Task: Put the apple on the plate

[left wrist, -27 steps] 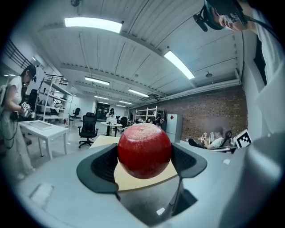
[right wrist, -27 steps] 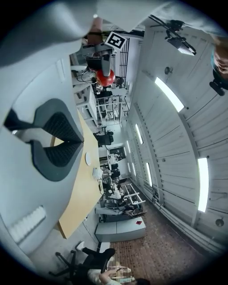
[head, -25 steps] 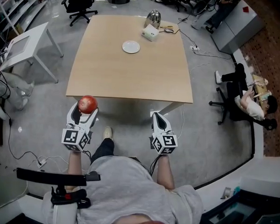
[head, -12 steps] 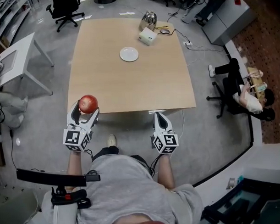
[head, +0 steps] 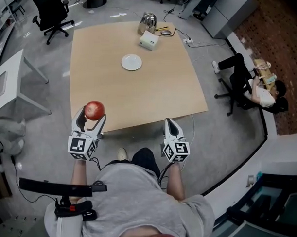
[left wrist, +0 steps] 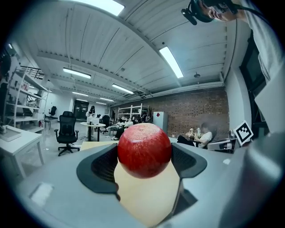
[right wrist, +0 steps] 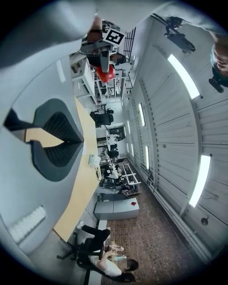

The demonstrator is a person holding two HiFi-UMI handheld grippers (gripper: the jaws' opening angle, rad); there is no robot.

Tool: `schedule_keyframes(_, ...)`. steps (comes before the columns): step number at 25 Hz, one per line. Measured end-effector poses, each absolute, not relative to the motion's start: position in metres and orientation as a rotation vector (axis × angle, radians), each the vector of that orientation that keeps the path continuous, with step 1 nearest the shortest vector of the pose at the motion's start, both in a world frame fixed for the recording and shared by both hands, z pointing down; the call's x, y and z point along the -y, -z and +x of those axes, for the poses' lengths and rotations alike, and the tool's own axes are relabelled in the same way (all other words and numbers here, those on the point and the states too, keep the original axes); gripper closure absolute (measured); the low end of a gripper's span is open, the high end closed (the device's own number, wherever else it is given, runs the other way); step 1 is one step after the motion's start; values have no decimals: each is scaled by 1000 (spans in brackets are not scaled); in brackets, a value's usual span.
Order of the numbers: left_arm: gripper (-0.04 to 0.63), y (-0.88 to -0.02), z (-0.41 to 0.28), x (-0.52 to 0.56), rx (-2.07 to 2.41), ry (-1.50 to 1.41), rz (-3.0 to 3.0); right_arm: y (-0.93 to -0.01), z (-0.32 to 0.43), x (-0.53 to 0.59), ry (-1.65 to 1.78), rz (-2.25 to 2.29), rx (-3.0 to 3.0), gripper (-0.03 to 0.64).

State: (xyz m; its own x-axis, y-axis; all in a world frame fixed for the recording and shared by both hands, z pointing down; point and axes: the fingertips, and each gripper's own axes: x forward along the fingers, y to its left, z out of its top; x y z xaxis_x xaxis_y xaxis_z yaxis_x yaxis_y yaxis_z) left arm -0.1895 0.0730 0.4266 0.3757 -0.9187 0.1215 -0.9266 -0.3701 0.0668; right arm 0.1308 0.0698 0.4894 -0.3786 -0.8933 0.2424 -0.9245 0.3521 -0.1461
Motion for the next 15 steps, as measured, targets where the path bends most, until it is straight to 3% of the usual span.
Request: schedule_keyframes(15, 199, -444, -181, -1, 1618, -85, 2526, -504, 130, -11, -424, 1716, 2442, 611)
